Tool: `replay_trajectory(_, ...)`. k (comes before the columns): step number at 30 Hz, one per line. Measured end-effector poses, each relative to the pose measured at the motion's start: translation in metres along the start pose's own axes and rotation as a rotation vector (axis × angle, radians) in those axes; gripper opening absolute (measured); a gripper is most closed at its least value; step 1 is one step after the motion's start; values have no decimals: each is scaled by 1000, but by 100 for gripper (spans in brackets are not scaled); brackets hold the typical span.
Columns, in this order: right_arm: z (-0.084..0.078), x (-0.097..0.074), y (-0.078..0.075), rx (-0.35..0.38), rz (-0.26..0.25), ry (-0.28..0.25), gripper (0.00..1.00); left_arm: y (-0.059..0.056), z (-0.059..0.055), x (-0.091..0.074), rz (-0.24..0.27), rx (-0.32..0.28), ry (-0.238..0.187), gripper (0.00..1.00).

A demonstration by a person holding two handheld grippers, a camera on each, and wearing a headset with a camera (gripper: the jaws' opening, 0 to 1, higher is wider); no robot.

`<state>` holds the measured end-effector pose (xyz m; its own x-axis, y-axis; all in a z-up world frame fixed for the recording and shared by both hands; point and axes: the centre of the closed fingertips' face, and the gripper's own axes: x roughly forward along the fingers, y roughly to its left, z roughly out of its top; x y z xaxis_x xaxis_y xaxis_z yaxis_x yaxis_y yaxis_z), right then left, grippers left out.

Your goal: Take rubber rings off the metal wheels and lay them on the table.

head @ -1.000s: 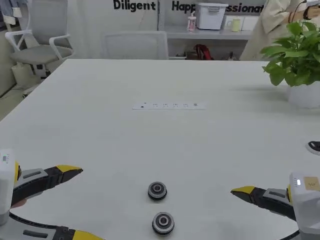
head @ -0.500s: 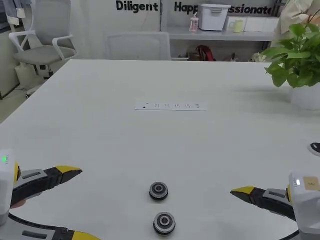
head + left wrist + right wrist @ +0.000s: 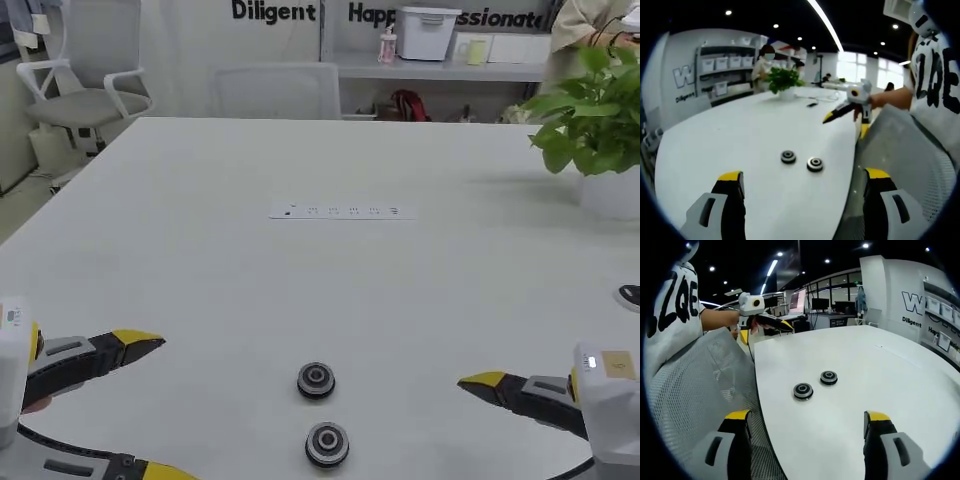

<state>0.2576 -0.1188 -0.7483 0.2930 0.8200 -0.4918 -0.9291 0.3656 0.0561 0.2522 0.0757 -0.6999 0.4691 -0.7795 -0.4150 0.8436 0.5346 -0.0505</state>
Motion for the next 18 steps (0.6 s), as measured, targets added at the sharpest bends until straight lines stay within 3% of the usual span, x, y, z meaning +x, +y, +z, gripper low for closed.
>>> replay_trajectory(13,-3,0,1,2,-5,3,89,-4,-2,7,-18,-1,3,100)
replay_trajectory(18,-1,0,1,-4,-7,-2,89,-4,-6,7,-24,23,27,100)
